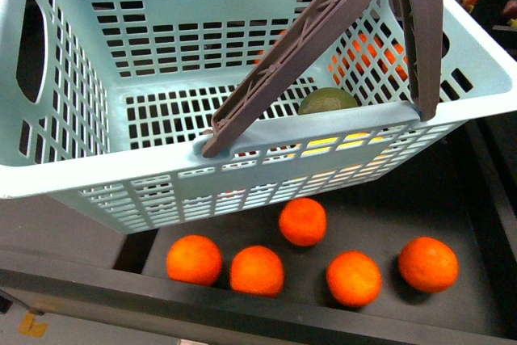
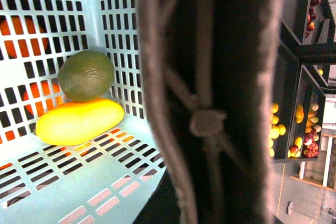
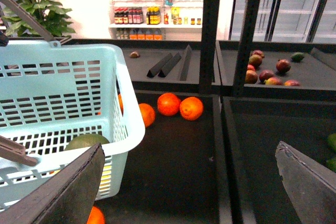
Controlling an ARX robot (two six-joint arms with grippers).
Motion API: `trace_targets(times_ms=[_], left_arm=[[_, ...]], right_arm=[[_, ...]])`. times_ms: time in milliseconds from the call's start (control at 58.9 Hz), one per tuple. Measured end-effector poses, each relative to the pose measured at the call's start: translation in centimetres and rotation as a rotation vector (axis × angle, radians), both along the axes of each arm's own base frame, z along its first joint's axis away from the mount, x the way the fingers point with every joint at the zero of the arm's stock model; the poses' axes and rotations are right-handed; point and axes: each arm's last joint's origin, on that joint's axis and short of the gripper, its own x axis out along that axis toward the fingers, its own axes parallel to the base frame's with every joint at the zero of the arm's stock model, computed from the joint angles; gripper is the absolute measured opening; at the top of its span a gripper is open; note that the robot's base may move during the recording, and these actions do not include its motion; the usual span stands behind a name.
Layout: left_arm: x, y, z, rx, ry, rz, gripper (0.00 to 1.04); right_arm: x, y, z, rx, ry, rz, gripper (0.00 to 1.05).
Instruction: Pick mango and avocado into basket
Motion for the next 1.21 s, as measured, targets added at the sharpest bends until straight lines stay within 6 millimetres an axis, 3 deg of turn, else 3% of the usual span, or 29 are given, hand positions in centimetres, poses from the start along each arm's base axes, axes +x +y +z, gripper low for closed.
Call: trace_targets(times_ms=[714,748,815,900,1053,1206], left_arm=[[0.3,0.6,0.0,0.008,-0.005,0.023,0.05],[0.4,0.8,0.0,0.025,-0.011,0.062,0.05],[0.4,0.5,-0.3,0.068,-0.036,0.374,0.05],[0.7,0.8,-0.8,-0.012,-0.053,0.711,0.05],[2.3,2.6,-1.8,-0.150,-0.024,0.846,0.05],[4.3,4.1,-4.1,-0.242,0.032,0.898,0.05]], right_arm=[[0.0,0.0,0.0,-0.001,0.000,0.008,0.97],[0.0,0.0,0.0,-0.001,0.001,0.006,0.97],[0.0,0.0,0.0,-0.001,0.000,0.005,0.97],[0.0,0.0,0.0,-0.001,0.000,0.004,0.97],[0.0,0.0,0.0,0.000,0.000,-0.001,0.97],[0.0,0.0,0.0,0.000,0.000,0.001,0.97]])
